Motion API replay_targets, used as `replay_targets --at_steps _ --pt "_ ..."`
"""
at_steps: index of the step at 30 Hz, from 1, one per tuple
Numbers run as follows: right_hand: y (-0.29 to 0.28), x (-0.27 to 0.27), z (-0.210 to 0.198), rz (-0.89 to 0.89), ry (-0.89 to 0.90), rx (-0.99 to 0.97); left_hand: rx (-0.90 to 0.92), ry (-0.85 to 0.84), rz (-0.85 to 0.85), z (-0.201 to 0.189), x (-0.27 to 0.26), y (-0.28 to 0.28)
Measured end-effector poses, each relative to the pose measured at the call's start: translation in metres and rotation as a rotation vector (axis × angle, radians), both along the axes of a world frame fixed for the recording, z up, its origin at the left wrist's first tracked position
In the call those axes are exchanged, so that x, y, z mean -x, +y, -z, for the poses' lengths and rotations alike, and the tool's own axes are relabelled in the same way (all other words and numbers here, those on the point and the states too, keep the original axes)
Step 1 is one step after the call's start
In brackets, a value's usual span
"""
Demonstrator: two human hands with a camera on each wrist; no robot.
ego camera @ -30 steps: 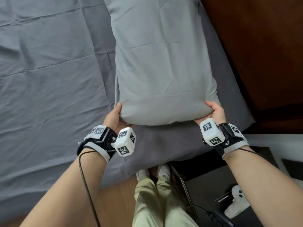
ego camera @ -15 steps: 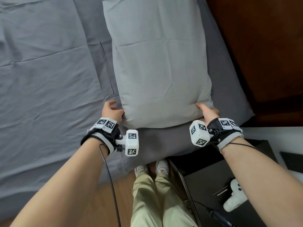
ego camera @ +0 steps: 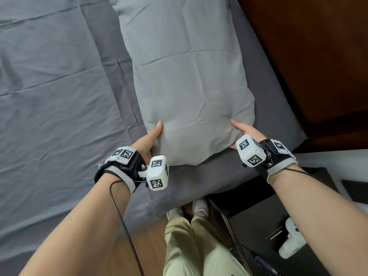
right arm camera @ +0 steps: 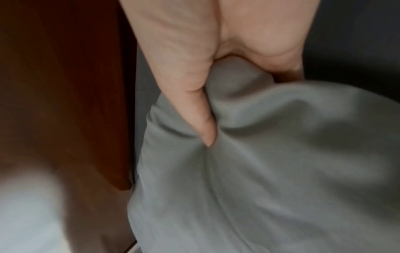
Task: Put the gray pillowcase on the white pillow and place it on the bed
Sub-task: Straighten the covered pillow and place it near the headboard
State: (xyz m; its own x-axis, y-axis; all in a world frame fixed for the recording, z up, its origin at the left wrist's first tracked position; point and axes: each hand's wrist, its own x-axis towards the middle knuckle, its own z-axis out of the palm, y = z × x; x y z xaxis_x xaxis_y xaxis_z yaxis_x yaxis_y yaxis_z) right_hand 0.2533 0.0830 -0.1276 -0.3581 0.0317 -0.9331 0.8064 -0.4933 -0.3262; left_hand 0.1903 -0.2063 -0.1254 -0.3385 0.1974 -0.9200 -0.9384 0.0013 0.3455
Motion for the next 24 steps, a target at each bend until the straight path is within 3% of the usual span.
replay_targets --at_steps 4,7,14,19,24 --pt "0.016 -0.002 0.003 0.063 0.028 -0.007 0.015 -0.007 -0.034 -0.008 0.002 0.007" --pt "0.033 -0.003 -0.008 0.102 0.162 -0.122 0.026 0.030 -0.065 -0.018 -0.003 0.027" --pt "0.114 -0.002 -0.062 0.165 0.320 -0.366 -0.051 -0.001 -0.081 -0.037 -0.022 0.127" --pt "0.163 -0.021 -0.044 0.103 0.219 -0.513 -0.066 -0.060 0.003 -0.021 -0.050 0.178" --pt "0.157 -0.025 -0.033 0.143 0.105 -0.510 -0.108 -0.155 0.069 0.004 -0.056 0.173"
